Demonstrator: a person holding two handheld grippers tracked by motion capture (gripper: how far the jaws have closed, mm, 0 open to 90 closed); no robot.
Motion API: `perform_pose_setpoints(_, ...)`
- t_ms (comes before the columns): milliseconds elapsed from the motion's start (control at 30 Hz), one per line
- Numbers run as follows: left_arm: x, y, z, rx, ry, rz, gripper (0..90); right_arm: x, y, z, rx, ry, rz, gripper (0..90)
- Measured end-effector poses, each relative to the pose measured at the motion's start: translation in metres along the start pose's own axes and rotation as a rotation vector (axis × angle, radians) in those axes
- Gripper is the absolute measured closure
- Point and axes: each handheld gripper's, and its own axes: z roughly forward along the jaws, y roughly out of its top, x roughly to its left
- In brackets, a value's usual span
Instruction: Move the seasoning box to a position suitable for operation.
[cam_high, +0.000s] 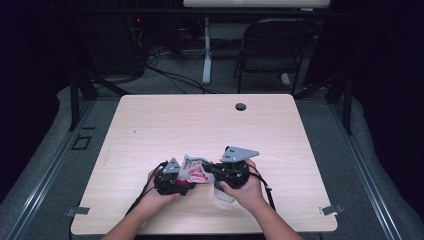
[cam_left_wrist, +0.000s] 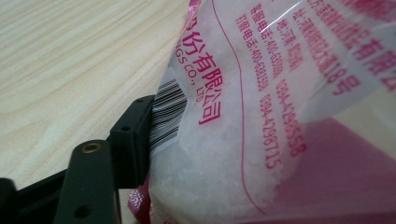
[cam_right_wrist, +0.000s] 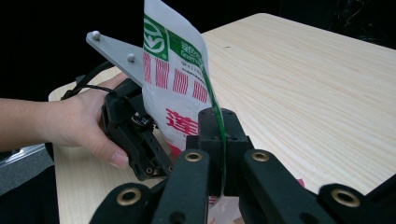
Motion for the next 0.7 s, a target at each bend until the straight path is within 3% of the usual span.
perform_pose_setpoints(167, -0.0002, 0.0001, -0.0008, 0.002, 0.019, 0.016, 42.8, 0.0003, 0.0007, 0.0004, 0.004, -0.001, -0.006, 90.0)
perform_pose_setpoints(433, -0.0031, 0.0024, -0.0041, 0.006, 0.038, 0.001, 52.3, 0.0007, 0.0020, -0.0003, 0.006, 0.007, -0.002, 90.0)
perform_pose_setpoints(700, -0.0069, 0.0058, -0.0064, 0.025, 0.067, 0.032, 56.1, 0.0010, 0.0024, -0.0021, 0.012, 0.004, -0.004, 90.0)
